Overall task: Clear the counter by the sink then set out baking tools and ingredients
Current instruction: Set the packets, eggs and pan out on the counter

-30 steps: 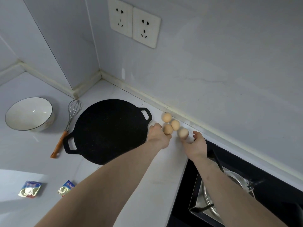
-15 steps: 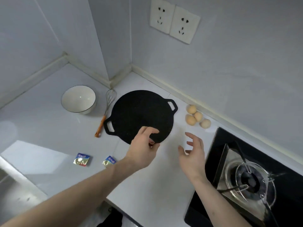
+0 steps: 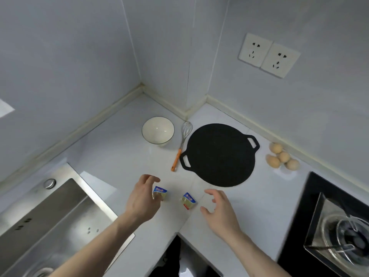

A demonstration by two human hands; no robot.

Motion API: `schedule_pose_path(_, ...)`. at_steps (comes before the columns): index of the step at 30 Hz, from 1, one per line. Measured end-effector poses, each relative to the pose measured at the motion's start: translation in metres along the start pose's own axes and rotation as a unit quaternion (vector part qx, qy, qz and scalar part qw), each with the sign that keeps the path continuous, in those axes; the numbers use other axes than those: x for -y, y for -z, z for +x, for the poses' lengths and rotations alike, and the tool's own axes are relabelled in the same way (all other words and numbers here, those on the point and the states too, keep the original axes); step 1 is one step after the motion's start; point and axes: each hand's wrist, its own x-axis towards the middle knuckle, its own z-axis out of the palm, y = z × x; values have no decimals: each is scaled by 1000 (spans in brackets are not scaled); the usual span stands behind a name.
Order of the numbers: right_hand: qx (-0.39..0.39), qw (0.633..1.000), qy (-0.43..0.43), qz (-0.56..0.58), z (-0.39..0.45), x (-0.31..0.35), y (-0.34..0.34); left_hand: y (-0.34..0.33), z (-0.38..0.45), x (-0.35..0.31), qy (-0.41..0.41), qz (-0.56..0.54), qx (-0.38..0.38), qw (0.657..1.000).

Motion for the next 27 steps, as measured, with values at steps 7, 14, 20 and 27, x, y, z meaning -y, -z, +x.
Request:
schedule_pose_path(7,36,992,27,-114,20,26,-60,-3,2,24,-5,85,96,992)
schedule_pose_path(14,18,979,36,-199,15,15,-63,-27,2,16,-21,93,83,992)
schedule_pose_path(20,31,983,-6,-181,10,-6,-45,-35,4,11,-32,87,89,992)
schedule_pose_path(27,-24,992,-75,-94,8,-31,14,-40,14,-60,-98,69,113,986)
